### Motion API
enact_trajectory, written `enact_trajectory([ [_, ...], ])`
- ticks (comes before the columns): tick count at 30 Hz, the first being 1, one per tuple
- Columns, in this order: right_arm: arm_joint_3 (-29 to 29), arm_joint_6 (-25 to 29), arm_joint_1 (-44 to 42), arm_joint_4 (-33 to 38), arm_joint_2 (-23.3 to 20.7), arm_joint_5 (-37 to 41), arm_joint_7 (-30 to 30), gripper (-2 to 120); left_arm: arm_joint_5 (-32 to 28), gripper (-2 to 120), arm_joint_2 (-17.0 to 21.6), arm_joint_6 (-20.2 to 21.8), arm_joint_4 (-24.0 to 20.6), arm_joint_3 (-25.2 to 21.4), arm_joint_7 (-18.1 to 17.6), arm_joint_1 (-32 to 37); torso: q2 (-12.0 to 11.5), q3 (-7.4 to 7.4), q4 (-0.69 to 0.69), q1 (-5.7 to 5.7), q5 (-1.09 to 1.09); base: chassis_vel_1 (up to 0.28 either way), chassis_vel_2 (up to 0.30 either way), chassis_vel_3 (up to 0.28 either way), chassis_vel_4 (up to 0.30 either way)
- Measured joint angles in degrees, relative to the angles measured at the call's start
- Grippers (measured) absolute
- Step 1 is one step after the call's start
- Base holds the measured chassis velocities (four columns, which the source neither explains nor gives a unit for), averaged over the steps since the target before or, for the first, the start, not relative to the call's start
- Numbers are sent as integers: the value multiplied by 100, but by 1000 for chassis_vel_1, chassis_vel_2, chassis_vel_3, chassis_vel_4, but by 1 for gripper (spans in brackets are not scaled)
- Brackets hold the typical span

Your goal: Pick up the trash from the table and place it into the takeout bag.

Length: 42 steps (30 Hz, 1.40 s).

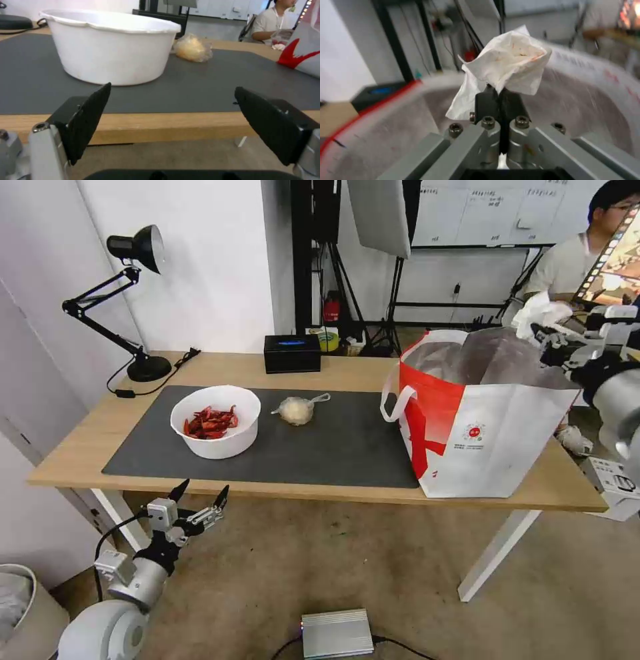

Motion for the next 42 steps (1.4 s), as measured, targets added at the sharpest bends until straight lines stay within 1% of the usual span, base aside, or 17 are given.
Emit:
enact_trajectory([
  [7,-50,-339,171,-35,-34,929,776,0,5,100,18,0,2,34,-2,-37,0,0,-1,0,0,0,0,0,0],
  [9,-51,-347,178,-32,-25,1104,878,10,-5,100,31,0,17,49,-3,-67,0,0,-1,0,0,0,0,0,0],
  [16,0,-321,91,9,26,1162,934,34,-20,100,58,5,33,63,-9,-107,0,0,-1,0,0,0,0,0,0],
  [18,8,-311,84,16,39,1165,938,37,-23,100,62,6,34,62,-9,-108,0,0,-1,0,0,0,0,0,0],
  [21,15,-273,68,25,94,1149,947,52,-38,100,76,7,37,35,-10,-108,0,0,0,0,0,0,0,0,0],
  [22,15,-273,68,25,94,1149,947,52,-38,100,76,7,37,35,-10,-108,0,0,0,0,0,0,0,0,0],
  [25,16,-251,49,30,130,1118,942,69,-44,100,73,7,42,14,-11,-104,0,0,-1,0,0,0,0,0,0],
  [26,16,-251,49,30,130,1118,942,69,-44,100,73,7,42,14,-11,-104,0,0,-1,0,0,0,0,0,0],
  [29,11,-197,41,29,168,1060,885,82,-45,100,42,7,41,5,-12,-98,0,0,0,0,0,0,0,0,0],
  [30,11,-197,41,29,168,1060,885,82,-45,100,42,7,41,5,-12,-98,0,0,0,0,0,0,0,0,0],
  [32,11,-117,18,27,192,946,752,92,-45,100,27,7,35,-3,-12,-92,0,0,0,0,-1,0,0,0,0],
  [33,11,-117,18,27,192,946,752,92,-45,100,27,7,35,-3,-12,-92,0,0,0,0,-1,0,0,0,0],
  [35,39,292,-121,43,271,457,132,99,-45,100,12,7,14,-18,-12,-85,0,0,-1,0,0,0,0,0,0],
  [36,39,292,-121,43,271,457,132,99,-45,100,12,7,14,-18,-12,-85,0,0,-1,0,0,0,0,0,0],
  [38,49,859,-277,97,364,-121,-505,100,-45,100,3,7,-2,-34,-13,-78,0,0,-1,0,-1,0,0,0,0],
  [39,49,859,-277,97,364,-121,-505,100,-45,100,3,7,-2,-34,-13,-78,0,0,-1,0,-1,0,0,0,0],
  [42,-32,1689,-498,183,542,-1137,-1298,100,-45,100,-3,7,-19,-56,-15,-76,0,0,-1,0,0,0,0,0,0],
])
